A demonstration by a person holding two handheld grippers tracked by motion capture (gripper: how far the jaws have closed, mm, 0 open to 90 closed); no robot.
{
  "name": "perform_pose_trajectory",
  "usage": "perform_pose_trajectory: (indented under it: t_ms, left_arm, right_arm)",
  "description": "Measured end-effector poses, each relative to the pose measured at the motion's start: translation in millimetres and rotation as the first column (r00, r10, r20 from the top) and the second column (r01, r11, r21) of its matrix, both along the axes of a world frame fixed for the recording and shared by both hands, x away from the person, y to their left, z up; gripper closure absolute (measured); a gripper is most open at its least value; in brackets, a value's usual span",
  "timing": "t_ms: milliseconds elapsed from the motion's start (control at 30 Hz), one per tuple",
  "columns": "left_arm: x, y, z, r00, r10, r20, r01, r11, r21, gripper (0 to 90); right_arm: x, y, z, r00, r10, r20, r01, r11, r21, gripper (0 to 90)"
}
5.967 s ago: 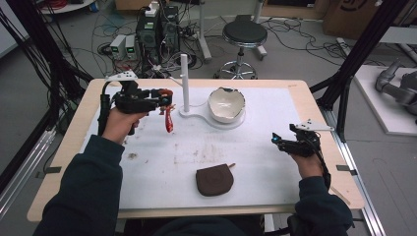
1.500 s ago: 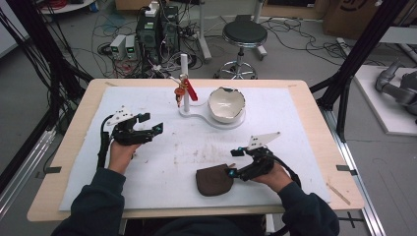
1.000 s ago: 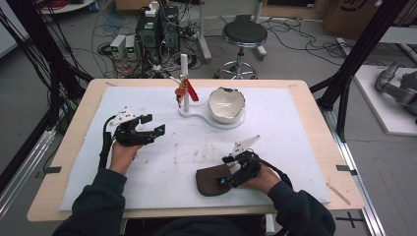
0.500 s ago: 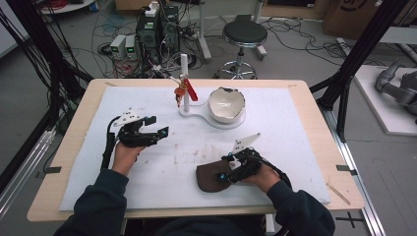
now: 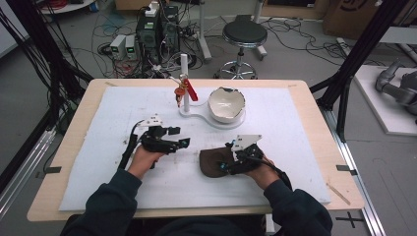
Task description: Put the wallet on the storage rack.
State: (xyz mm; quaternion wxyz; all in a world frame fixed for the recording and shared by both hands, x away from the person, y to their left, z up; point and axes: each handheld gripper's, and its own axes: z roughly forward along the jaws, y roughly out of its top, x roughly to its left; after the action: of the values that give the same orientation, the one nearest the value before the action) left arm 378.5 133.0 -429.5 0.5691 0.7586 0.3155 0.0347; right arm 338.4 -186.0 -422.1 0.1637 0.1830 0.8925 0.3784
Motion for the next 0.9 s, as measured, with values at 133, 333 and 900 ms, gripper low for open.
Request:
perform_pose_trajectory:
  t_ms: [133,333,900]
  left_arm:
    - [-0.2,-17.7,-6.6,0.9982,-0.036,-0.048,0.038,0.9990,0.025,24.7]
    - [0.5,-35.6,-18.6,0.9848,-0.102,-0.140,0.114,0.9905,0.077,24.7]
    - [0.9,-43.4,-22.3,0.9737,-0.168,-0.154,0.181,0.9806,0.074,47.9]
  right_arm:
    - [2.4,2.4,0.6,0.9989,-0.022,0.042,0.022,1.000,-0.010,30.1]
    - [2.5,6.7,1.0,0.9957,-0.053,0.075,0.055,0.998,-0.024,30.1]
    - [2.2,7.0,0.6,0.9958,-0.054,0.074,0.055,0.998,-0.022,29.9]
